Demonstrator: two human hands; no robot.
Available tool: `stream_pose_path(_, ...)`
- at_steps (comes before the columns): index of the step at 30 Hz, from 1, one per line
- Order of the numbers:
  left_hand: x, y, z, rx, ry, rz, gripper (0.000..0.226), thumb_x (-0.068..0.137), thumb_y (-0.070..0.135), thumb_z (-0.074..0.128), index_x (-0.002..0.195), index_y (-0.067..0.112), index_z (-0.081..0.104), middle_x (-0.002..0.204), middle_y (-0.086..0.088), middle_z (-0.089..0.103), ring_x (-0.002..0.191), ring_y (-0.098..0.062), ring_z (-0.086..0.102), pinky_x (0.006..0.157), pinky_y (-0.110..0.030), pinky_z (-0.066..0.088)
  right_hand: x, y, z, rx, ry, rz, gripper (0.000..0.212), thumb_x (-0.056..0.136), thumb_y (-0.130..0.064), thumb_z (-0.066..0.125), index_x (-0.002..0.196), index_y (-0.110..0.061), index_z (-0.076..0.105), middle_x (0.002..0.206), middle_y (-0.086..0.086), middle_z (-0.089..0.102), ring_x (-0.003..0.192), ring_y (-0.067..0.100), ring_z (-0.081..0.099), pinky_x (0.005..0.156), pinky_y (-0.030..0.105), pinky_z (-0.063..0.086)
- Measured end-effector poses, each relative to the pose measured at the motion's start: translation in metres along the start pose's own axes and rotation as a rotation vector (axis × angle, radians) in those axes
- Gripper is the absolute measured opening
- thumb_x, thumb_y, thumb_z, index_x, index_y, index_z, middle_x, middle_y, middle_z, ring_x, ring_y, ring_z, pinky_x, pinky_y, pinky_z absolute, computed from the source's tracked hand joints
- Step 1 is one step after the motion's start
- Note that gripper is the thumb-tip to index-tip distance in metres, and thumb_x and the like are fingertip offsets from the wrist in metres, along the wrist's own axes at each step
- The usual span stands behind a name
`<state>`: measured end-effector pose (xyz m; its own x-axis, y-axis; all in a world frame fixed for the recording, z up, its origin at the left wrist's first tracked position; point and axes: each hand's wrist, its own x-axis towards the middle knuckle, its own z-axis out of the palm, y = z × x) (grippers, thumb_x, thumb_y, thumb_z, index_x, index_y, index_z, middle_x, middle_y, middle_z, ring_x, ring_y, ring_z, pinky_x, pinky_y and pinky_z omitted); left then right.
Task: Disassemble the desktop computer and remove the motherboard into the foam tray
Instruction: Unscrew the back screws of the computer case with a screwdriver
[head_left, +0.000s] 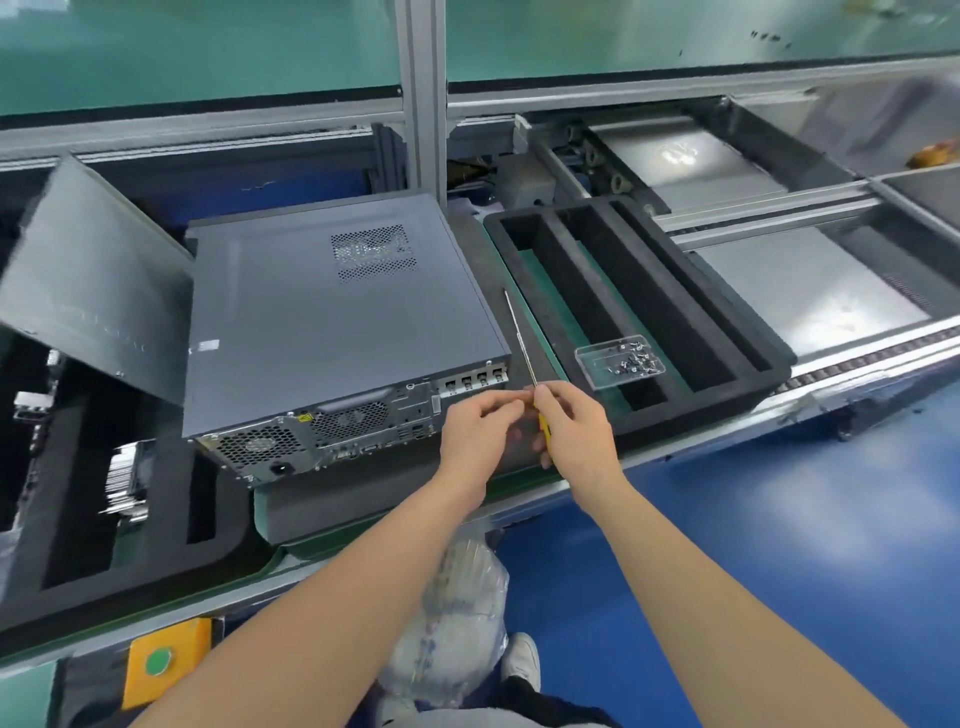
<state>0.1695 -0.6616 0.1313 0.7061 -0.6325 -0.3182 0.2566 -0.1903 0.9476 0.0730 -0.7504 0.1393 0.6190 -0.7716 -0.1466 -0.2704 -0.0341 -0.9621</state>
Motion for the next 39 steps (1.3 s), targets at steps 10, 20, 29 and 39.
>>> stream_pose_path(10, 0.005, 0.033, -0.032, -0.369, -0.169, -0.112, 0.020, 0.105, 0.008, 0.052, 0.118, 0.007, 0.068, 0.106, -0.011, 0.079, 0.094, -0.024, 0.077, 0.083, -0.034, 0.063, -0.037, -0.020, 0.013, 0.145, -0.092, 0.128, 0.023, 0.102, -0.038, 0.058, 0.104, -0.019, 0.070, 0.067, 0.012, 0.062, 0.038, 0.015, 0.033, 0.039, 0.021, 0.027)
stream_pose_path(20, 0.014, 0.029, -0.022, -0.406, -0.093, -0.191, 0.022, 0.104, 0.001, 0.053, 0.119, 0.002, 0.069, 0.100, -0.010, 0.079, 0.089, -0.021, 0.077, 0.074, -0.031, 0.061, -0.031, -0.024, 0.005, 0.198, -0.161, 0.241, 0.023, 0.105, -0.032, 0.055, 0.111, -0.018, 0.073, 0.063, 0.008, 0.047, 0.039, 0.009, 0.031, 0.041, 0.023, 0.021)
stream_pose_path(29, 0.016, 0.024, -0.019, -0.461, -0.059, -0.188, 0.020, 0.102, 0.003, 0.057, 0.117, 0.005, 0.070, 0.105, -0.012, 0.079, 0.092, -0.022, 0.077, 0.074, -0.031, 0.061, -0.026, -0.026, 0.000, 0.246, -0.212, 0.264, 0.023, 0.106, -0.030, 0.055, 0.110, -0.014, 0.071, 0.066, 0.009, 0.048, 0.042, 0.013, 0.026, 0.043, 0.023, 0.017)
stream_pose_path(39, 0.018, 0.022, -0.019, -0.498, -0.072, -0.188, 0.019, 0.101, 0.004, 0.060, 0.116, 0.004, 0.071, 0.101, -0.009, 0.079, 0.086, -0.018, 0.076, 0.065, -0.024, 0.059, -0.024, -0.015, 0.006, 0.778, -0.351, 0.491, 0.023, 0.108, -0.027, 0.051, 0.103, -0.008, 0.062, 0.064, 0.002, 0.048, 0.036, 0.006, 0.024, 0.032, 0.019, 0.018)
